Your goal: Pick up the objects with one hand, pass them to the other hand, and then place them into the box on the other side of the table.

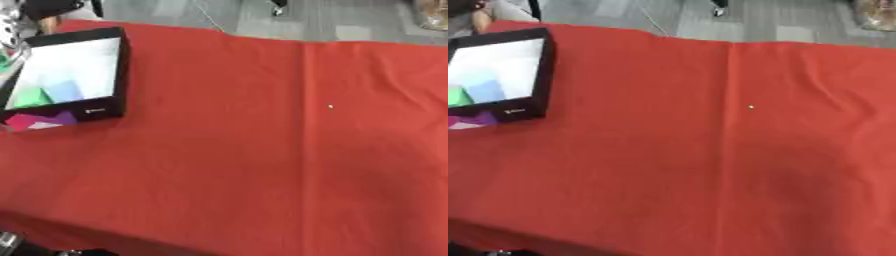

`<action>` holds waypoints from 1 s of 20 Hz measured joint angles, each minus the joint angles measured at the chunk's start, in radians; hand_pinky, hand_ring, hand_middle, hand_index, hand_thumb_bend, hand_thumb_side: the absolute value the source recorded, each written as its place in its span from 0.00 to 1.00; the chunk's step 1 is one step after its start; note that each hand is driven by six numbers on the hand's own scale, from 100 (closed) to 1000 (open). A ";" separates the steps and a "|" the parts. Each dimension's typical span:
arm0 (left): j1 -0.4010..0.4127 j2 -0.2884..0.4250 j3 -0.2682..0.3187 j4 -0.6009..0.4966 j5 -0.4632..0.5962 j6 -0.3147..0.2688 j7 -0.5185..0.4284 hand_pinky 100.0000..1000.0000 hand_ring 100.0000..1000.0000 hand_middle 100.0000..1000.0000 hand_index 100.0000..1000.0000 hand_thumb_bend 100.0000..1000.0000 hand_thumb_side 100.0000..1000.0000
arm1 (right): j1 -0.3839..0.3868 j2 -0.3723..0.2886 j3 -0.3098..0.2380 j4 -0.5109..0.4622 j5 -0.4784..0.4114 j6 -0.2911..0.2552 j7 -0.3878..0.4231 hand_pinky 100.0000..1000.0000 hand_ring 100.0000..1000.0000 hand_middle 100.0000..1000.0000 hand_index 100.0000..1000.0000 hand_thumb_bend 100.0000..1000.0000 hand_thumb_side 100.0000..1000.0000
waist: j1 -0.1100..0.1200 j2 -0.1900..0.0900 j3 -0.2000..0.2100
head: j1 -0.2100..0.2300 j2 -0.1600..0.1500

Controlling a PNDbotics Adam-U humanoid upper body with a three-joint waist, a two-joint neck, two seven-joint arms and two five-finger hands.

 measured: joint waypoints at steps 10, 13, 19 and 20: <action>-0.071 -0.320 -0.026 -0.021 -0.038 -0.474 0.350 0.72 0.66 0.65 0.70 0.60 0.52 | 0.013 0.016 -0.029 -0.052 -0.006 -0.055 0.063 0.76 0.72 0.58 0.82 0.00 0.86 | -0.044 0.000 -0.002 | -0.095 0.000; -0.102 -0.334 -0.027 -0.021 -0.107 -0.487 0.356 0.72 0.67 0.65 0.71 0.58 0.51 | 0.006 -0.006 -0.057 -0.113 0.017 -0.088 0.013 0.76 0.72 0.57 0.81 0.00 0.84 | -0.047 0.000 0.000 | -0.121 0.000; -0.438 -0.061 0.154 -0.022 -0.156 -0.629 0.319 0.65 0.65 0.67 0.81 0.76 0.30 | -0.203 -0.398 -0.132 -0.228 0.069 -0.238 -0.248 0.77 0.67 0.72 0.71 0.00 0.39 | -0.061 -0.094 0.019 | -0.162 0.000; -0.500 -0.001 0.194 -0.027 -0.131 -0.662 0.285 0.65 0.65 0.67 0.81 0.76 0.30 | -0.248 -0.500 -0.145 -0.241 0.073 -0.268 -0.307 0.77 0.67 0.72 0.71 0.00 0.39 | -0.061 -0.105 0.017 | -0.166 0.000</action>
